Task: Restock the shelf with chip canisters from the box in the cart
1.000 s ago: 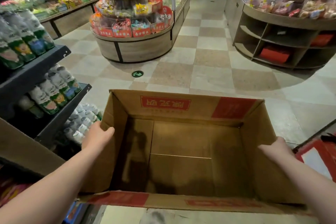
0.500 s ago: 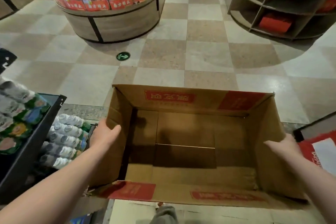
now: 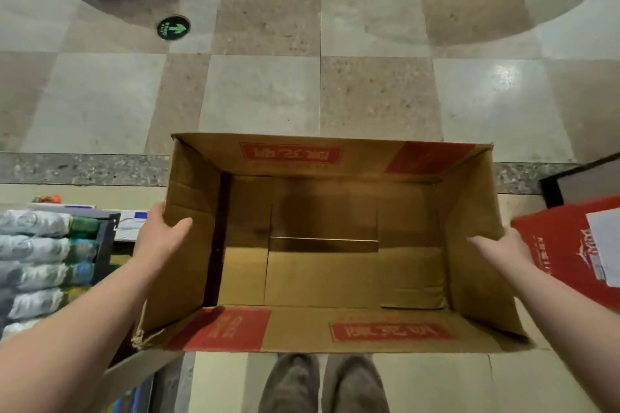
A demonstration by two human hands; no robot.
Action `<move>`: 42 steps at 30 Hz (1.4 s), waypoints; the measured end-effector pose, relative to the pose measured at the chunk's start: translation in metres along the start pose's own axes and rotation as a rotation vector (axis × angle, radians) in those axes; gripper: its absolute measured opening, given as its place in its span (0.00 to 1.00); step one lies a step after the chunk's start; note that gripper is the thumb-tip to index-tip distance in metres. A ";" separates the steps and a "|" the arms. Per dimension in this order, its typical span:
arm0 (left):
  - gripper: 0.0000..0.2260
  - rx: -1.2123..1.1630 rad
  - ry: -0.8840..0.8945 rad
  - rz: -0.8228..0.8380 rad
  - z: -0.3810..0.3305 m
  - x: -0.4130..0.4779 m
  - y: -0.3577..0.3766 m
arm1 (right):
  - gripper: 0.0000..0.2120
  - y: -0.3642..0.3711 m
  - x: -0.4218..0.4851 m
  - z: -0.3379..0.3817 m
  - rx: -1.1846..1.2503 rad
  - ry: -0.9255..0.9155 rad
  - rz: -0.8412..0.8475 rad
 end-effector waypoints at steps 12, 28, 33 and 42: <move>0.25 0.047 -0.265 0.088 0.086 0.097 0.129 | 0.33 0.120 0.125 -0.029 -0.005 0.090 0.084; 0.23 -0.019 -0.362 0.099 0.180 0.184 0.262 | 0.33 0.251 0.239 -0.074 0.028 0.136 0.089; 0.24 -0.011 -0.374 0.101 0.202 0.205 0.288 | 0.32 0.279 0.264 -0.079 0.040 0.123 0.092; 0.23 -0.009 -0.337 0.146 0.231 0.243 0.326 | 0.25 0.323 0.287 -0.092 0.144 0.128 0.191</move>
Point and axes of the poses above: each hand's wrist, its own x-axis towards the middle knuckle, its own y-axis out of the palm, z = x × y, the point moved 10 cm from there along x, towards the middle knuckle, and after that the axes turned 3 degrees about -x, right-handed, at the moved point
